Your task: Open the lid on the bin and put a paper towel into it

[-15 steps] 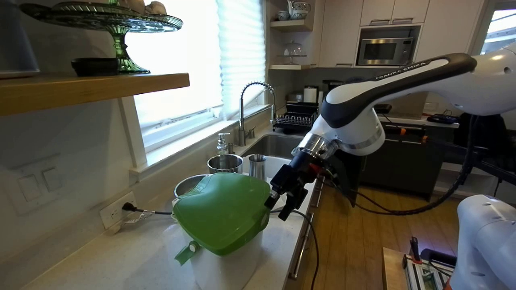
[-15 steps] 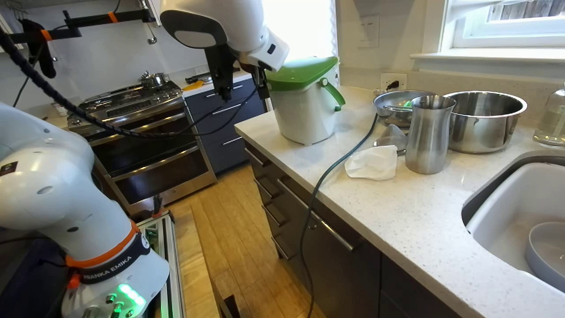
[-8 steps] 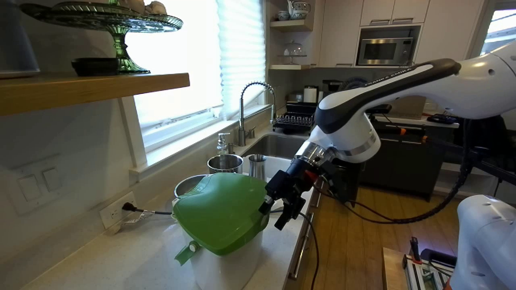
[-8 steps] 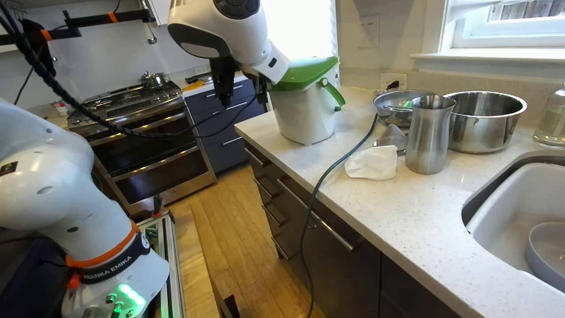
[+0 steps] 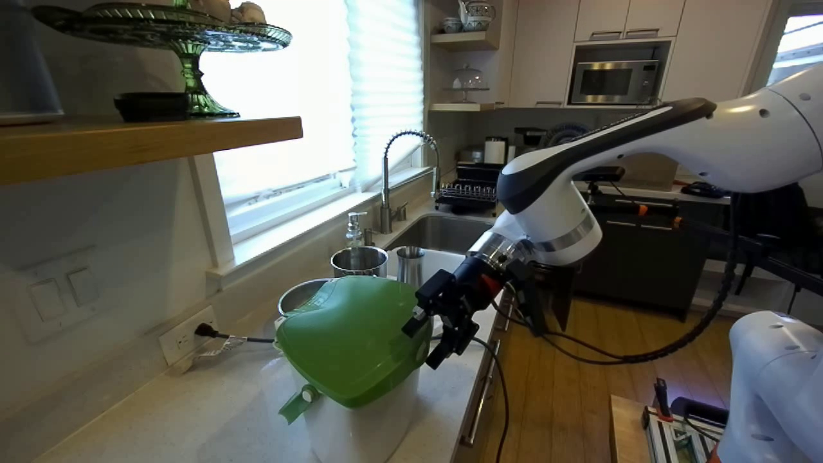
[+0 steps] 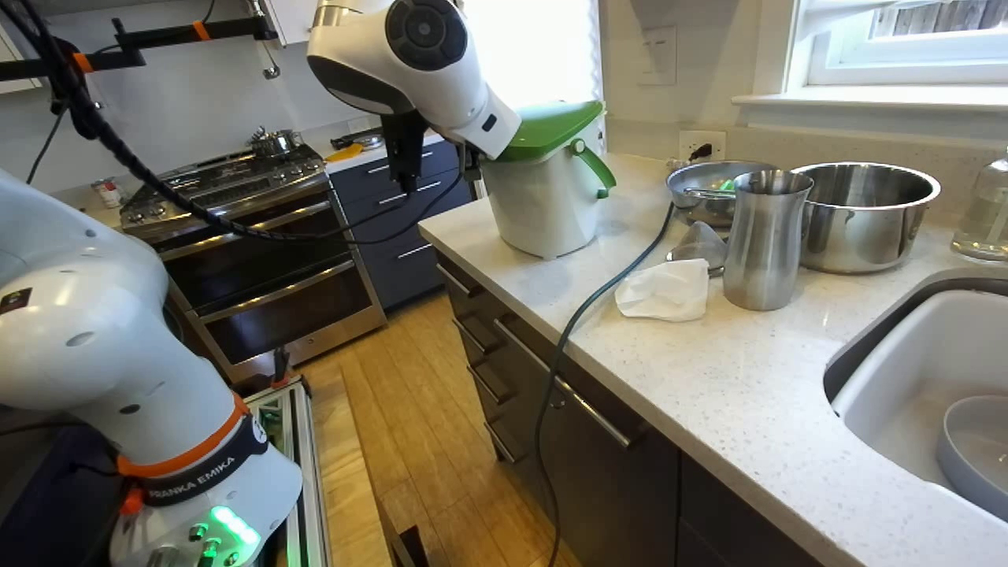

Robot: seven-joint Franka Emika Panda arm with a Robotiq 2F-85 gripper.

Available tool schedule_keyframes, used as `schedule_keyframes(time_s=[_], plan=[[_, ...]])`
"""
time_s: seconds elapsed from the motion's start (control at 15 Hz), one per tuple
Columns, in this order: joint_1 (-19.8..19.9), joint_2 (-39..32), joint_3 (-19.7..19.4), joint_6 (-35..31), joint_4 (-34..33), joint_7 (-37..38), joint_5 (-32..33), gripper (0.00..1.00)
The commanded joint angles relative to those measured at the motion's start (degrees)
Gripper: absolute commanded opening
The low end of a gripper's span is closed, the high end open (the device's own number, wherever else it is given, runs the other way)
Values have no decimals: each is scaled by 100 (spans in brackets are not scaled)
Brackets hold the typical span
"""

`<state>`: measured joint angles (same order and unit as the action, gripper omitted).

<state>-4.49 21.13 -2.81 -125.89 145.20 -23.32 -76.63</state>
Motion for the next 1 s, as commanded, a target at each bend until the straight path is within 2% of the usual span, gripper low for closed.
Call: schedule_keyframes(time_s=[0.0, 0.4, 0.93], plan=[[158, -129, 88, 151, -48, -186, -368, 100], [273, -81, 93, 257, -152, -128, -441, 100], [415, 58, 234, 303, -440, 104, 6, 100]])
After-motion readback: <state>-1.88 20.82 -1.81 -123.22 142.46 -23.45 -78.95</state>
